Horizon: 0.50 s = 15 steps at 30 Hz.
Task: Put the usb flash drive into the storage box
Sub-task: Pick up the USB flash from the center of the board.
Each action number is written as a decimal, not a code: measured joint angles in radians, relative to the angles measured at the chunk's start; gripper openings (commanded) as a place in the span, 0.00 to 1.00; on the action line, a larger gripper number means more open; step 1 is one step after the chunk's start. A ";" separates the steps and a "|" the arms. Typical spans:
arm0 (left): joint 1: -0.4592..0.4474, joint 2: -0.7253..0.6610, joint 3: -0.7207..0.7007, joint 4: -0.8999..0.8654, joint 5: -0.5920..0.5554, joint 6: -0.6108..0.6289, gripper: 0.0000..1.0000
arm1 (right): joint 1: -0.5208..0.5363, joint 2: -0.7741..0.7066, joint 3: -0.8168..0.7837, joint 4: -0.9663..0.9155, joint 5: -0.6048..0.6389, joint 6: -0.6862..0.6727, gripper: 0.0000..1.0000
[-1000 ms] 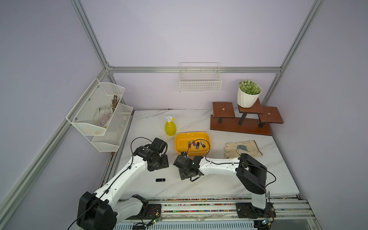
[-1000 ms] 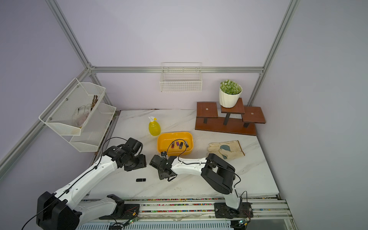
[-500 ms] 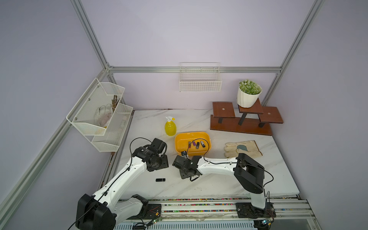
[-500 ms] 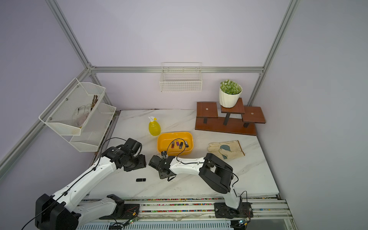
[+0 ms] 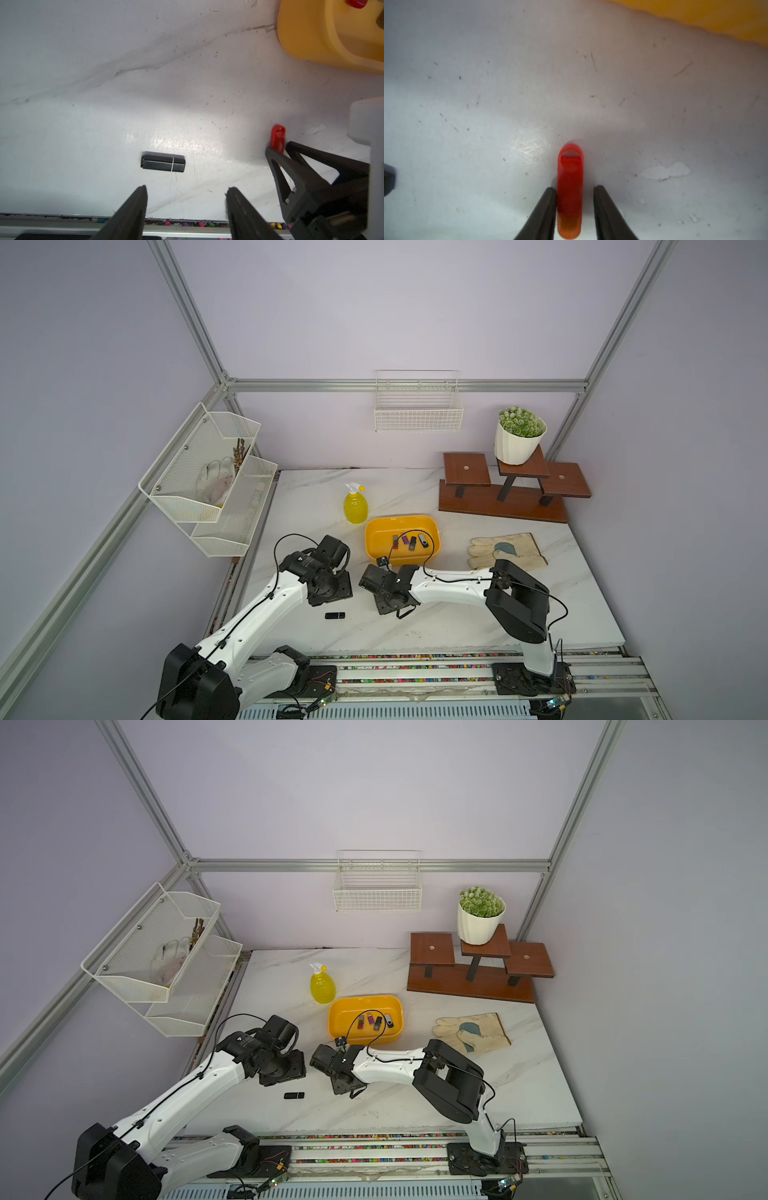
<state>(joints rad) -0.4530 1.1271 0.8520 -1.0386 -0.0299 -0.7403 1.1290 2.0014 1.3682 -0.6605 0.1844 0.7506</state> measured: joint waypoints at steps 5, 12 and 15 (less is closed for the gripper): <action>-0.014 0.000 -0.002 0.001 0.006 -0.019 0.66 | 0.000 0.002 0.003 -0.001 -0.002 -0.006 0.21; -0.027 0.000 -0.038 0.001 0.018 -0.058 0.68 | 0.000 0.002 0.003 0.000 -0.006 -0.014 0.00; -0.034 -0.012 -0.055 0.002 0.028 -0.079 0.66 | 0.000 0.002 0.003 0.000 -0.007 -0.019 0.00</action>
<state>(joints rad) -0.4866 1.1149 0.7971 -1.0367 -0.0017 -0.8192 1.1286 2.0037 1.3716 -0.6609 0.1776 0.7315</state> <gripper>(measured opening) 0.667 0.214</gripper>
